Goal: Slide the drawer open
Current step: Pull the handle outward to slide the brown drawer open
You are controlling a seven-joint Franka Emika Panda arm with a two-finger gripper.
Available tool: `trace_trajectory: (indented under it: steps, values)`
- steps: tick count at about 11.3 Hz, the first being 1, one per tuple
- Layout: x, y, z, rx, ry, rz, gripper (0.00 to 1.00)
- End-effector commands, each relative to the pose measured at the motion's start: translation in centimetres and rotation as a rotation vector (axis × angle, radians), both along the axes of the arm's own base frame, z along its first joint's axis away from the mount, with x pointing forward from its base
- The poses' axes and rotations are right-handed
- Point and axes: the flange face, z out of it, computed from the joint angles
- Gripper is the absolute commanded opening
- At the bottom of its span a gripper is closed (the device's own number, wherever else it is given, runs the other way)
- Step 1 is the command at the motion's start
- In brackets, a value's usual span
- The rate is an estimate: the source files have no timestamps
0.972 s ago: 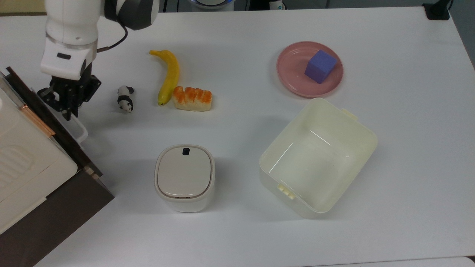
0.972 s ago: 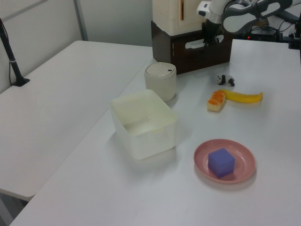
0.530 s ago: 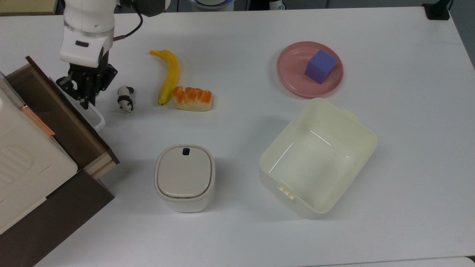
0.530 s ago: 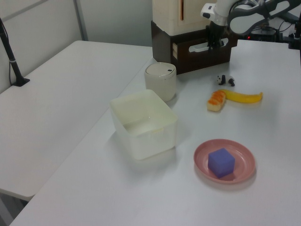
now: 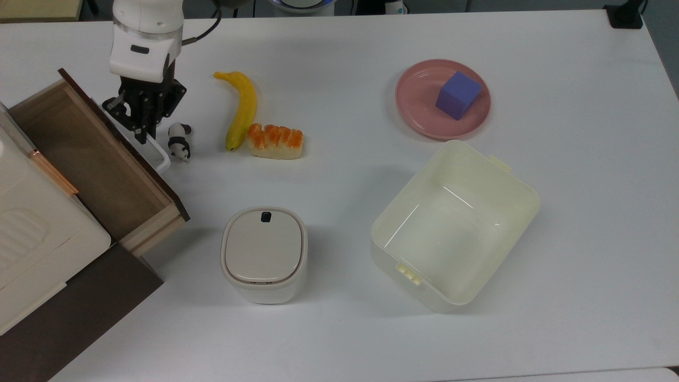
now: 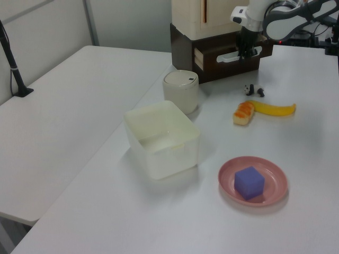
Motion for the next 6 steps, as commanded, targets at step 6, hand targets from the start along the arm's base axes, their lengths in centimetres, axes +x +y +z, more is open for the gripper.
trace_trajectory:
  steps: [6]
  values:
    - [0.5,9.5,3.6,0.090,0.044,-0.127,1.00]
